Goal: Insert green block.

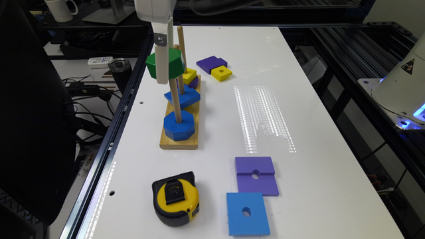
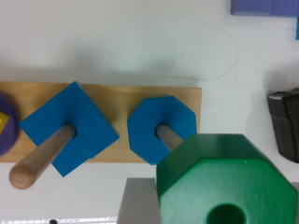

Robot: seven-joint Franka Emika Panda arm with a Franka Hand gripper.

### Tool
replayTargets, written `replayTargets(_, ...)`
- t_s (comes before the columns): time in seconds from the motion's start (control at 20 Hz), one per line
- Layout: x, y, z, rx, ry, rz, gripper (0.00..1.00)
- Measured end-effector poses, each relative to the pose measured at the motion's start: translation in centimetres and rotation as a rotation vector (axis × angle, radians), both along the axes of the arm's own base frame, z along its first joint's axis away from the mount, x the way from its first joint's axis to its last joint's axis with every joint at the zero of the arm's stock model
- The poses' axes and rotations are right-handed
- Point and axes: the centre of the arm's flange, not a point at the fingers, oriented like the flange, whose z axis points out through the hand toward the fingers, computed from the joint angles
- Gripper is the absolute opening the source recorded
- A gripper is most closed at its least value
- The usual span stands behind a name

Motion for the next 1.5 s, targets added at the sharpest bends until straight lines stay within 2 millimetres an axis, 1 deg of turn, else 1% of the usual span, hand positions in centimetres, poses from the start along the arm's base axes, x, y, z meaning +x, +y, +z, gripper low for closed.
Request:
replayTargets(0.1,0.2,-0.1,-1.0,-0.001,0.006,0.001,0.0)
replayTargets(0.15,0.2,-0.1,-1.2,-0.001,0.007,0.002,0.0)
replayTargets(0.6,0.2,0.0,-1.2,-0.002,0.007,0.003,0.0)
replayTargets(1.15,0.2,0.0,-1.8,-0.004,0.017,0.005,0.0)
replayTargets(1.3,0.3,0.0,-2.4,-0.004,0.021,0.005,0.0)
replayTargets(1.5,0.3,0.0,-2.5,-0.004,0.022,0.006,0.0)
